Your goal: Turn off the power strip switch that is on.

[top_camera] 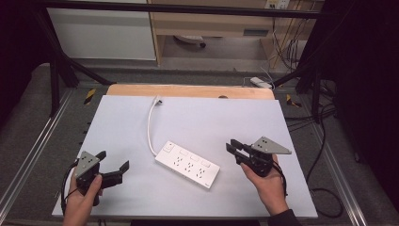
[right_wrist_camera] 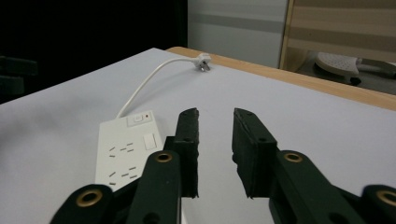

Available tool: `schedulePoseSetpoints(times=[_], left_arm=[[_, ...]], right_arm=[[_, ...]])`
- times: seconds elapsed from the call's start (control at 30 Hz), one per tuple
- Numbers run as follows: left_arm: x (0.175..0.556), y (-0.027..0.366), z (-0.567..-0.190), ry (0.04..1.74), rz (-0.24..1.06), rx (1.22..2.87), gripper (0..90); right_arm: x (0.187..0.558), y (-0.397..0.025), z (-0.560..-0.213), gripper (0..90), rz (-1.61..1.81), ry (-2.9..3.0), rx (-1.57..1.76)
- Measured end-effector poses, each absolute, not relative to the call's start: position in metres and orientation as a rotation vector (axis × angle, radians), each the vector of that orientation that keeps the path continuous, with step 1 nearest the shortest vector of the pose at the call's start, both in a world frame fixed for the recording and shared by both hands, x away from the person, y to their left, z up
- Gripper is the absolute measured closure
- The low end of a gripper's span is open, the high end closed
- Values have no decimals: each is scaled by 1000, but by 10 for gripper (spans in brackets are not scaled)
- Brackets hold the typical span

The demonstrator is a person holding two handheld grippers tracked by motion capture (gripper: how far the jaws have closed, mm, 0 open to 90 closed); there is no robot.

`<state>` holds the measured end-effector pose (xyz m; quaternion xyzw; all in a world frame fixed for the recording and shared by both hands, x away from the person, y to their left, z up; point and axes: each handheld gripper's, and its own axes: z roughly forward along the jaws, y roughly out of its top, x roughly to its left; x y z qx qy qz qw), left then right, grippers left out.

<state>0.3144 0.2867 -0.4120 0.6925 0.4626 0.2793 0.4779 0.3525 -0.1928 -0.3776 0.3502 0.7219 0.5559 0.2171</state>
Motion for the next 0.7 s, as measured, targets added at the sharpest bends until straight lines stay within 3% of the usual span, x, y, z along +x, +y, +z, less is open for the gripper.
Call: schedulePoseSetpoints(times=[0.3,0.7], left_arm=[[314,287,-412,1127,683,1693,50],[314,287,-411,1121,686,1701,50]], right_arm=[[354,-181,-379,866,1543,2056,930],[355,-164,-383,900,1517,2130,892]])
